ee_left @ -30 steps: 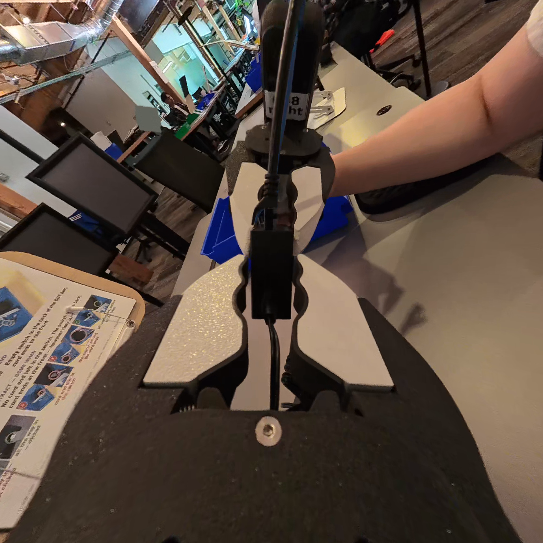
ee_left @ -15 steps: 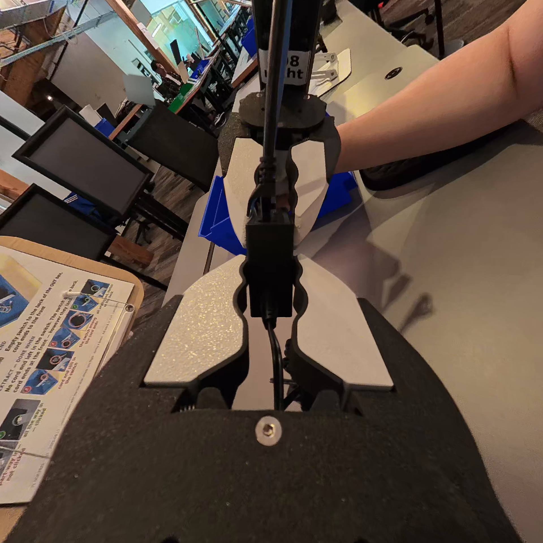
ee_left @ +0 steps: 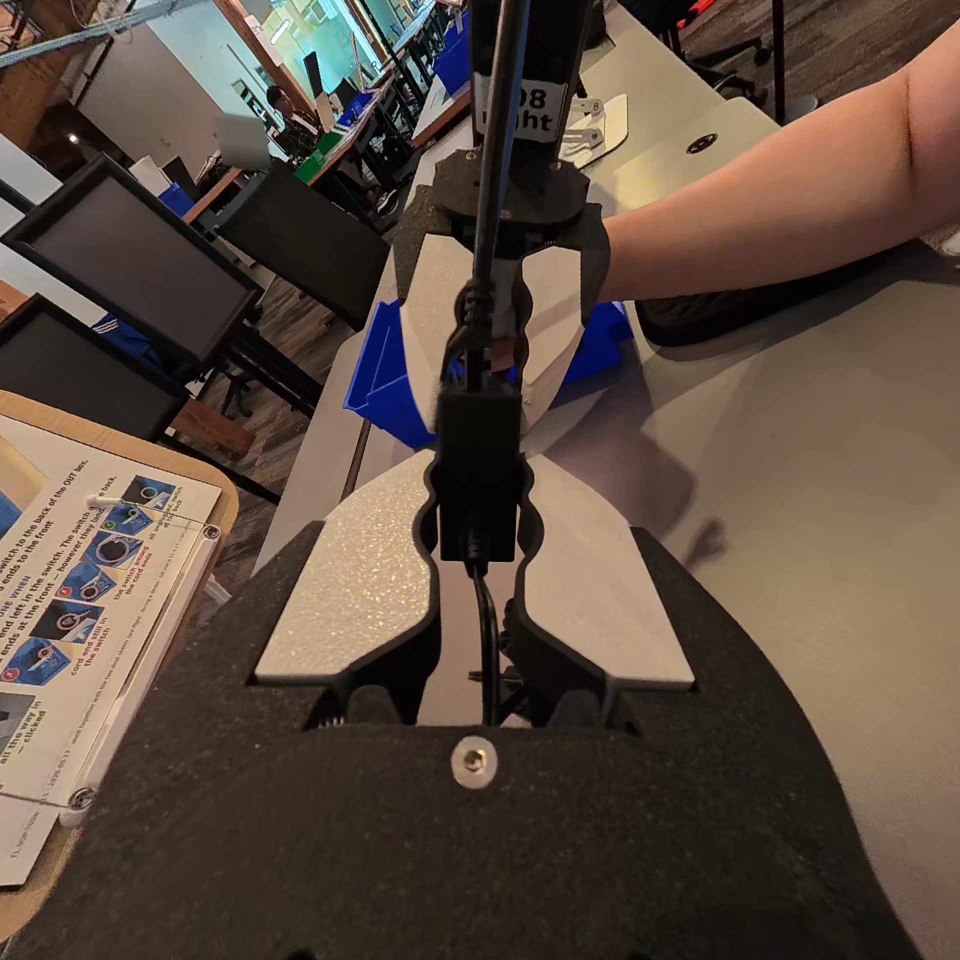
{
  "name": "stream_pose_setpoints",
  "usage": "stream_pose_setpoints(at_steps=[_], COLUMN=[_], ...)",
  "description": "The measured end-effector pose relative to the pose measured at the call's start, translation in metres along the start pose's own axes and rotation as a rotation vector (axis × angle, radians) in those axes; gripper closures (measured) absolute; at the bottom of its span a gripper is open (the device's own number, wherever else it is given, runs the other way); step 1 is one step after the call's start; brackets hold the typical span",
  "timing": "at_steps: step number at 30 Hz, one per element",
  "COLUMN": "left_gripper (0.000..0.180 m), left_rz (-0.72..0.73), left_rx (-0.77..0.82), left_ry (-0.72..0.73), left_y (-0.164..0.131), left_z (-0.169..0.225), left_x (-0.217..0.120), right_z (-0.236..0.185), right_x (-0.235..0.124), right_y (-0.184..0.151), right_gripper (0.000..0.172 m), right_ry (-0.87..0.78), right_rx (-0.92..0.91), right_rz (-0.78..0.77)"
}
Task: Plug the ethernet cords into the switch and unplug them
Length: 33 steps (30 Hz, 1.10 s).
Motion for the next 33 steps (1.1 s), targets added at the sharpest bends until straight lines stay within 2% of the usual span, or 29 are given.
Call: stream_pose_setpoints(at_steps=[4,6,10,19,22,25,28,33], left_gripper=[0.153,0.142,0.153,0.154,0.145,0.151,0.152,0.152], left_rz=[0.029,0.030,-0.014,-0.036,-0.065,-0.126,-0.114,-0.139], left_rx=[0.033,0.048,0.047,0.039,0.020,0.072,-0.009,-0.005], left_ry=[-0.009,-0.004,-0.025,0.003,-0.020,0.002,-0.028,-0.017], left_y=[0.001,0.001,-0.003,-0.008,-0.012,-0.017,-0.017,-0.020], left_z=[0.002,0.003,0.006,0.004,0.008,0.009,0.007,0.007], left_x=[-0.002,-0.001,0.003,0.008,0.013,0.016,0.016,0.018], right_z=[-0.001,-0.003,-0.006,-0.004,-0.007,-0.009,-0.008,-0.007], right_x=[0.001,0.002,0.007,0.006,0.009,0.011,0.010,0.011], right_y=[0.003,0.005,0.005,-0.001,-0.001,-0.004,-0.004,-0.009], right_gripper=[0.145,0.144,0.145,0.145,0.144,0.145,0.145,0.145], right_ry=[0.021,0.036,0.035,0.037,0.064,0.053,0.060,0.065], right_rx=[0.023,0.020,-0.006,0.025,0.041,0.003,0.033,0.061], right_rz=[-0.036,-0.036,-0.043,-0.060,-0.044,-0.068,-0.047,-0.041])
Point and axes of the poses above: each gripper's, where its closed fingertips meet, x out along the fingers, y out of its top, z = x × y across the jaws, the point moved 5 cm from there along -x, back along the fingers, and after that the axes turned 4 degrees about z, right-handed, at the moved point
